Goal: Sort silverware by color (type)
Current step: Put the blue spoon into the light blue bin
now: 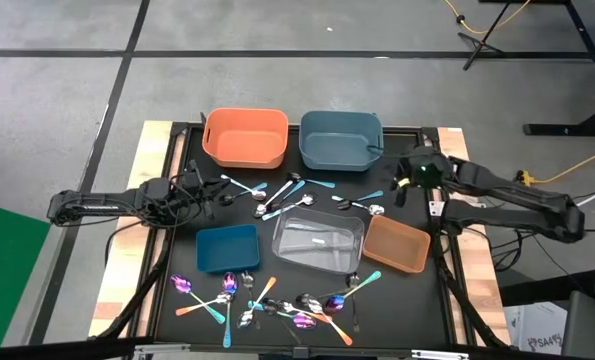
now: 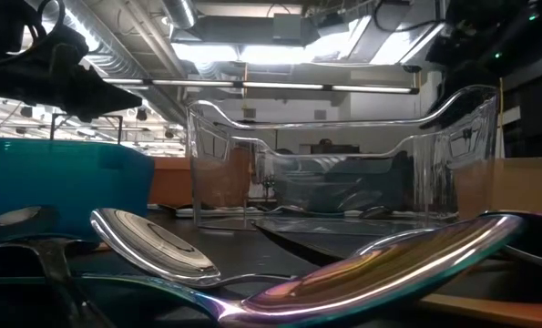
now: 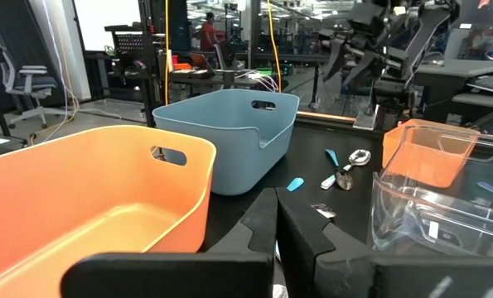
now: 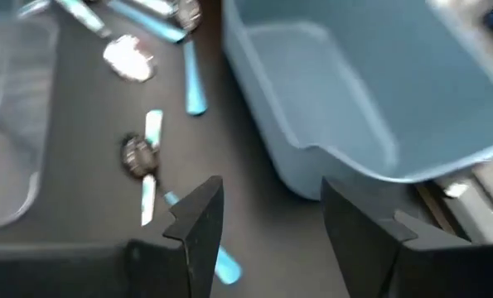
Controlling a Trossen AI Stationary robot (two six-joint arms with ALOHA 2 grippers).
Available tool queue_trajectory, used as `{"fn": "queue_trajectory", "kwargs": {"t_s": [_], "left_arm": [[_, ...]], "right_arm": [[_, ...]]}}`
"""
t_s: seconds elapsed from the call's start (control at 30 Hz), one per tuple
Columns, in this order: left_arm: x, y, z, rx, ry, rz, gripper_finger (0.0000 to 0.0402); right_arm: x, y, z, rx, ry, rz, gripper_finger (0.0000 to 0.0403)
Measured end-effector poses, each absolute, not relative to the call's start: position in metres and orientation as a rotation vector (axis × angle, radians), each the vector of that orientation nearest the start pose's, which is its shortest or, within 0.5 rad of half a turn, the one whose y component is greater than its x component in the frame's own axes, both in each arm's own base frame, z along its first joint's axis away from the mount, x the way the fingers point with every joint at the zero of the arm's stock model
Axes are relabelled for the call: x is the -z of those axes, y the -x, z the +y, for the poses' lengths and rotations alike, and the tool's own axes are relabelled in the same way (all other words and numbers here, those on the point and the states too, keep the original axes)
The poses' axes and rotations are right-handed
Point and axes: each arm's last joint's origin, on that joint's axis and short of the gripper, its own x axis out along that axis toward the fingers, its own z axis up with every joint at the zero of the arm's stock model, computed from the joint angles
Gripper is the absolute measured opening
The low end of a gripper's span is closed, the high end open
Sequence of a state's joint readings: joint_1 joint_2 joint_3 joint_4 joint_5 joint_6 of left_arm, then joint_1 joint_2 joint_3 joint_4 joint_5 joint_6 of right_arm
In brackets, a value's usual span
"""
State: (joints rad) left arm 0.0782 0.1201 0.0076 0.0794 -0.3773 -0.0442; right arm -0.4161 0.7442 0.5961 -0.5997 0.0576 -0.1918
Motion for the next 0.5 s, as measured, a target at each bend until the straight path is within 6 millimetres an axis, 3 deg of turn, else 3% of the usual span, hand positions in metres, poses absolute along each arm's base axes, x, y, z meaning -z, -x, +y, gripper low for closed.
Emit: {"fn": "queue_trajectory", "kwargs": {"t_s": [0.27, 0.5], "left_arm": [[-0.164, -0.102, 0.019, -0.456, 0.040, 0.023, 0.0000], [-0.164, -0.102, 0.019, -0.456, 0.040, 0.022, 0.0000]], "right_arm": [[-0.218, -0.146, -0.082, 0.321, 0.046, 0.943, 0.0195], [-0.198, -0.159, -0.088, 0.188, 0.085, 1.061, 0.0195]]}}
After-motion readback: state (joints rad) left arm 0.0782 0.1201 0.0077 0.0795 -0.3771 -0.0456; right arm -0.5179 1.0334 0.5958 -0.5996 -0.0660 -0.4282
